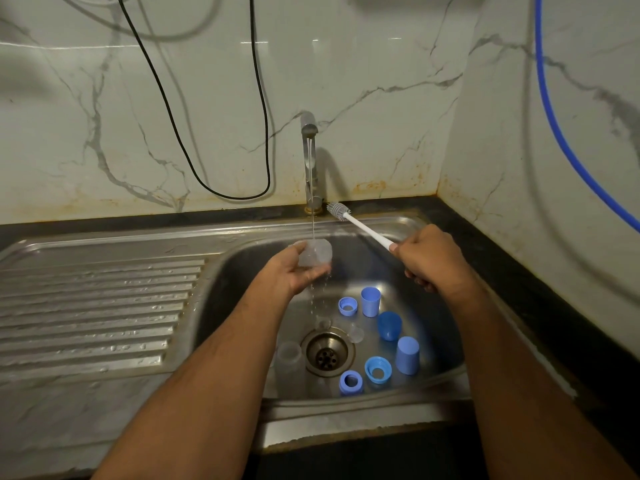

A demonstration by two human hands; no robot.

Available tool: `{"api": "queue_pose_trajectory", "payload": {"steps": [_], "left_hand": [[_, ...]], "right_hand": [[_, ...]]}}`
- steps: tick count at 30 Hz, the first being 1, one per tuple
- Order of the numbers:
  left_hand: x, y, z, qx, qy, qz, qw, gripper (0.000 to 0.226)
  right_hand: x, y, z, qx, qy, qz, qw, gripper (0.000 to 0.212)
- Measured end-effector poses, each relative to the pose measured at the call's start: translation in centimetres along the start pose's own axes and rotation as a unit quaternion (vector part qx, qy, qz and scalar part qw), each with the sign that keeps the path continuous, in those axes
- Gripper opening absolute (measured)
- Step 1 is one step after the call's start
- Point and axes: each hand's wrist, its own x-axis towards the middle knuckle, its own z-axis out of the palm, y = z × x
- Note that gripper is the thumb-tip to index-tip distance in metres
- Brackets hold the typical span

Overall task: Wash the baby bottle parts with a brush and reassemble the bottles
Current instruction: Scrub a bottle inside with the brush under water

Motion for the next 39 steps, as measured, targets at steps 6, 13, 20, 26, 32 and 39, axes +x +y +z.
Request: {"api": "queue_pose_trajectory", "payload": {"steps": [6,13,20,26,32,39], "left_hand": [[0.7,-0.6,-0.4,0.408,0.102,0.181,0.889,0.053],[0.8,-1.3,-0.6,0.588,0.111,0.294,0.746,0.057],[0.8,-1.4,-0.5,0.604,0.118,0.311,0.724,0.055],[0.7,-1.2,-0.6,0.588,0.123,0.326,0.73,0.057],[0.6,-1.4,-0.4,0.595,0.116,0.334,0.721,0.059],[0.5,-1.3,-0.3,0.608,0.114,0.335,0.711,0.057]], "right_hand": [[0.1,0.0,0.0,0.005,-0.008,0.002,1.0,0.032],[0.1,-0.1,0.0,-0.002,-0.013,0.0,1.0,0.032],[0.3,0.2,0.1,-0.001,-0.007,-0.009,1.0,0.033],[0.3,0.3,0.2,0.0,0.005,-0.017,1.0,0.032],[0.4,0.3,0.2,-0.003,0.006,-0.015,1.0,0.032],[0.5,0.3,0.2,-0.007,0.006,-0.01,1.0,0.031]]}}
